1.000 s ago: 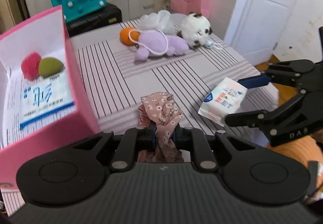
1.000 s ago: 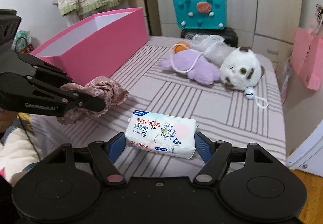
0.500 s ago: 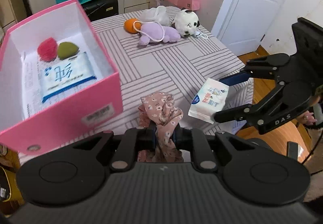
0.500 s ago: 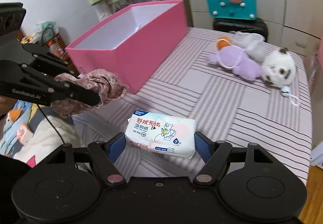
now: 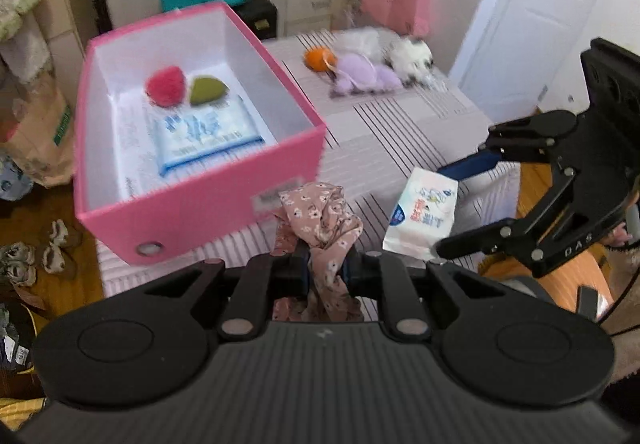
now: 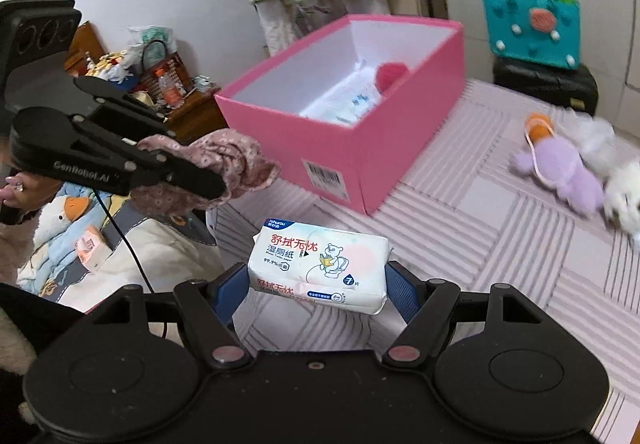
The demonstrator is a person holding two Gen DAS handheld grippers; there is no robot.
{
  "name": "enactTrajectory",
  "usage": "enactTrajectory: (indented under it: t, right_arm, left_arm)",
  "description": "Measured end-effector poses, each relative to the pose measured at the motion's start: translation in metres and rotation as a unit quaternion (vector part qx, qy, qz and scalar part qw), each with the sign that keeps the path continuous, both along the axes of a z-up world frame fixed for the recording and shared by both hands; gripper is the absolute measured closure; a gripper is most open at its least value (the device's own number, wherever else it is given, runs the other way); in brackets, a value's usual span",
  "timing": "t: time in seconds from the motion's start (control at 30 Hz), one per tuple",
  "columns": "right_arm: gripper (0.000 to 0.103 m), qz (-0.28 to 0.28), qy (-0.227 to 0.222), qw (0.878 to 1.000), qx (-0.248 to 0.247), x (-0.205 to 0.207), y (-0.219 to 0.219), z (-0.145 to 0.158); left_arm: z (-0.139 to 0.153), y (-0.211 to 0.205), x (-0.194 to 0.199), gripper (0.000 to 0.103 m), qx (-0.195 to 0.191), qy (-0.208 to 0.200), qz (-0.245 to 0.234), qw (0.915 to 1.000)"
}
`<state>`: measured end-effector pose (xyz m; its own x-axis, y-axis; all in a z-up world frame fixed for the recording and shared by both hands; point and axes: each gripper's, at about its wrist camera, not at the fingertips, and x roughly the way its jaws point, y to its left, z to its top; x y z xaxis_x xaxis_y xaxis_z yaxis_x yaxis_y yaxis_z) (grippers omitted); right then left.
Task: Organize soft objects
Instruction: 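Lift the scrunchie and wipes pack with both tools and carry them over the box, then lower both items into the pink box and open both tools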
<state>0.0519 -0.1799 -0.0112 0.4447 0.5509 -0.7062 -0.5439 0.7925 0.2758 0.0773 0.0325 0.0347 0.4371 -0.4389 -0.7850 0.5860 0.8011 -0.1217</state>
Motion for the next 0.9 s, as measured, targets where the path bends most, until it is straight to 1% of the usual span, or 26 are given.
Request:
enactTrajectory:
  t: [0.1, 0.17, 0.3, 0.4, 0.53, 0.63, 0.77, 0.9]
  right_arm:
    - [0.025, -0.004, -0.058, 0.998, -0.014, 0.004, 0.011, 0.020]
    - [0.025, -0.005, -0.083, 0.996, -0.012, 0.010, 0.014, 0.031]
    - [0.025, -0.011, -0.109, 0.994, -0.008, 0.032, 0.019, 0.048]
    - [0.025, -0.017, -0.120, 0.993, -0.015, 0.051, 0.024, 0.053]
    - [0.025, -0.016, -0.136, 0.990, -0.034, 0.077, 0.037, 0.052]
    - [0.025, -0.005, -0.152, 0.987, -0.054, 0.098, 0.050, 0.052]
    - [0.025, 0.026, -0.165, 0.983, -0.081, 0.128, 0.072, 0.052]
    - [0.025, 0.065, -0.160, 0.979, -0.111, 0.154, 0.093, 0.039]
  left_arm:
    - [0.006, 0.013, 0.006, 0.090, -0.021, -0.015, 0.013, 0.9996]
    - [0.010, 0.021, 0.014, 0.090, -0.039, -0.021, 0.020, 0.9988]
    - [0.017, 0.034, 0.033, 0.090, -0.049, -0.055, 0.044, 0.9963]
    - [0.020, 0.042, 0.054, 0.090, -0.050, -0.068, 0.060, 0.9946]
    - [0.017, 0.046, 0.089, 0.090, -0.028, -0.094, 0.085, 0.9916]
    - [0.011, 0.043, 0.117, 0.090, -0.016, -0.093, 0.086, 0.9918]
    - [0.003, 0.033, 0.153, 0.089, 0.014, -0.099, 0.090, 0.9909]
    - [-0.007, 0.025, 0.186, 0.089, 0.034, -0.082, 0.090, 0.9920]
